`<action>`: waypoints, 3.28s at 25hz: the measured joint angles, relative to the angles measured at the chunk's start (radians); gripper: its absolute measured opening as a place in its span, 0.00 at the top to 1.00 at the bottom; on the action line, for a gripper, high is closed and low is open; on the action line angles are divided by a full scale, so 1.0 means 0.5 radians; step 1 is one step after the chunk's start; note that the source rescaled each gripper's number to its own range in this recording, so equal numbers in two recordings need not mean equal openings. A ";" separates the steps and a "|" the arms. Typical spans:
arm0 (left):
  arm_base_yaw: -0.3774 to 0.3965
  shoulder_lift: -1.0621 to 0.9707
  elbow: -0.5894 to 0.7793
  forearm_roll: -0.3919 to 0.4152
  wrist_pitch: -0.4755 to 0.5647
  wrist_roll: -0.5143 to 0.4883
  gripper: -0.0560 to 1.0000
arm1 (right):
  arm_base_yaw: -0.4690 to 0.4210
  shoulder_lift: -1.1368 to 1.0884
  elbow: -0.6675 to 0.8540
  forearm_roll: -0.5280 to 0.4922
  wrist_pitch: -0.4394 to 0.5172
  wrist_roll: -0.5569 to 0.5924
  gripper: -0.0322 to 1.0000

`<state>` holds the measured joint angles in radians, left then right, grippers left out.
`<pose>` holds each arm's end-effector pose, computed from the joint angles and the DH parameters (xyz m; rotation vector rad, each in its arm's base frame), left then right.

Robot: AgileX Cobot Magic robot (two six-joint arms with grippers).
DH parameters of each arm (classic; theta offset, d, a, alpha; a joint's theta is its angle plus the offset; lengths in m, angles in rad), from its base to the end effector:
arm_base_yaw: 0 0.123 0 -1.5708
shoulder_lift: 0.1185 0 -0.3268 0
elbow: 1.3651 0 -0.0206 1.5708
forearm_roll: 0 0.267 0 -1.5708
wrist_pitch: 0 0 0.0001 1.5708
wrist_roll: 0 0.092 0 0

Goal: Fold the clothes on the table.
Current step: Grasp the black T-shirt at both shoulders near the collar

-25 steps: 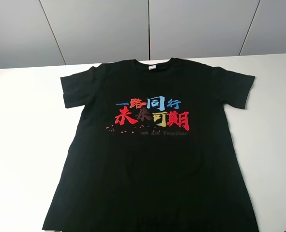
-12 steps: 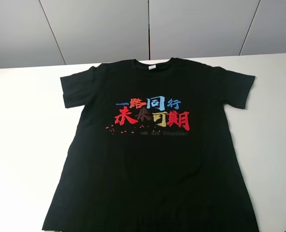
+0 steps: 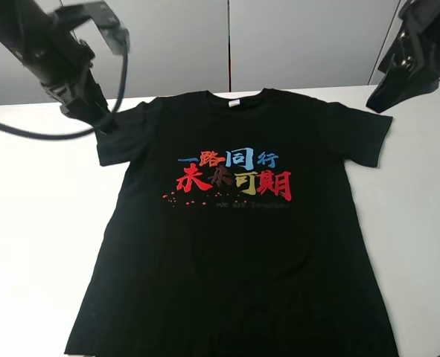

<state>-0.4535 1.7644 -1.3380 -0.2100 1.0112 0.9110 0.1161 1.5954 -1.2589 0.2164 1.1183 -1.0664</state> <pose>0.3341 -0.1809 0.2764 1.7102 2.3152 -0.1953 0.3251 0.0558 0.3123 -1.5070 2.4376 0.1275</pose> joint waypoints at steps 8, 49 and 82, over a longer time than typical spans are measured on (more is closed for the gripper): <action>-0.289 0.308 0.000 0.699 -0.169 -0.132 0.03 | 0.160 0.301 0.055 -0.303 -0.157 0.038 0.07; -0.343 0.913 -0.194 0.699 -0.194 0.037 0.03 | 0.160 0.824 0.232 -0.085 -0.604 -0.223 0.00; -0.343 0.925 -0.198 0.692 -0.197 0.045 0.03 | 0.178 0.898 0.499 -0.189 -1.051 -0.059 0.12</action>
<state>-0.6249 2.2268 -1.4369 0.1358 0.9125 0.9335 0.2049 2.0445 -1.0092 0.1220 0.5930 -1.0958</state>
